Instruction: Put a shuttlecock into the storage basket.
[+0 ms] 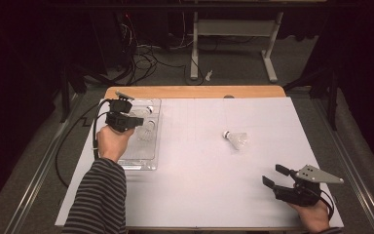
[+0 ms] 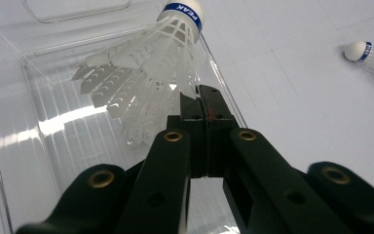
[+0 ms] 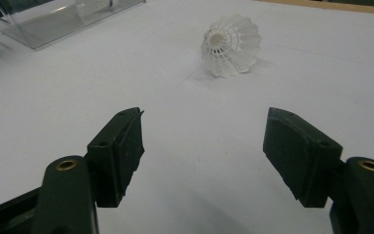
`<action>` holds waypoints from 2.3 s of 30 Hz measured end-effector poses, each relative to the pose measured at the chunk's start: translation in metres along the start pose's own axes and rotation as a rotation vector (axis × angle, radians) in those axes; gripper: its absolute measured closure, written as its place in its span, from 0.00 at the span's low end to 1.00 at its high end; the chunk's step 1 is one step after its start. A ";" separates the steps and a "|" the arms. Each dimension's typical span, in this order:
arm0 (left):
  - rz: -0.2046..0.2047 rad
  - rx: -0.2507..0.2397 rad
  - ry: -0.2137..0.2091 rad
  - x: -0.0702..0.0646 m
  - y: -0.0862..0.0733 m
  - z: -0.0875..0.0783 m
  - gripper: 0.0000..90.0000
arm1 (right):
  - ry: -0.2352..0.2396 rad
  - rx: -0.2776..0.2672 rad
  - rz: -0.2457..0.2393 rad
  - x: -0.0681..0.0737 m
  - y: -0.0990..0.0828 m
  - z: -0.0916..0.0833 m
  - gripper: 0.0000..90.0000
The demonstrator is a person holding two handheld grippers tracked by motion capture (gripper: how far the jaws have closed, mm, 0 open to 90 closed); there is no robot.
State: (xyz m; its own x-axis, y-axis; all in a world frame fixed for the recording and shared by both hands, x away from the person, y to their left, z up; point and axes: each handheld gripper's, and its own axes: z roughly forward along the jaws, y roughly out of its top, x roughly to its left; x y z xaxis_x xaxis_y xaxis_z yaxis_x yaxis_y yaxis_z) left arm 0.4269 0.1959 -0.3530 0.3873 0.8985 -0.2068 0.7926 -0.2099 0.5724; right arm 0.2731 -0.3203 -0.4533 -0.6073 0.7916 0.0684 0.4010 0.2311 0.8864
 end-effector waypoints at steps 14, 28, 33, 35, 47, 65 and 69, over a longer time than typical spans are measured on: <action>-0.049 0.015 0.033 0.014 0.003 0.017 1.00 | 0.002 0.002 0.003 0.000 0.000 0.000 0.35; -0.084 0.030 0.060 0.027 0.005 0.026 1.00 | 0.004 0.001 0.001 -0.001 0.000 0.001 0.35; -0.084 0.046 0.079 0.029 0.004 0.030 1.00 | 0.004 0.001 0.000 0.000 0.000 0.001 0.35; -0.088 0.048 0.082 0.030 0.004 0.031 1.00 | 0.005 0.001 0.001 0.000 0.000 0.001 0.35; -0.099 0.066 0.102 0.034 0.004 0.038 1.00 | 0.008 0.002 0.000 0.000 0.000 0.001 0.35; -0.119 0.076 0.112 0.041 0.000 0.043 1.00 | 0.009 0.004 -0.002 0.000 0.000 0.001 0.35; -0.120 0.078 0.112 0.041 0.000 0.044 1.00 | 0.007 0.003 -0.002 0.000 0.000 0.001 0.35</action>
State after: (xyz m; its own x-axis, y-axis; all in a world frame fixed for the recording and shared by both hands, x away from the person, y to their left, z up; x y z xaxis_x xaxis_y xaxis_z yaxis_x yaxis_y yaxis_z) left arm 0.4637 0.2161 -0.3966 0.2367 0.9551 -0.1780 0.8657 -0.1242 0.4849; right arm 0.2739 -0.3201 -0.4539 -0.6132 0.7868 0.0700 0.4016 0.2342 0.8854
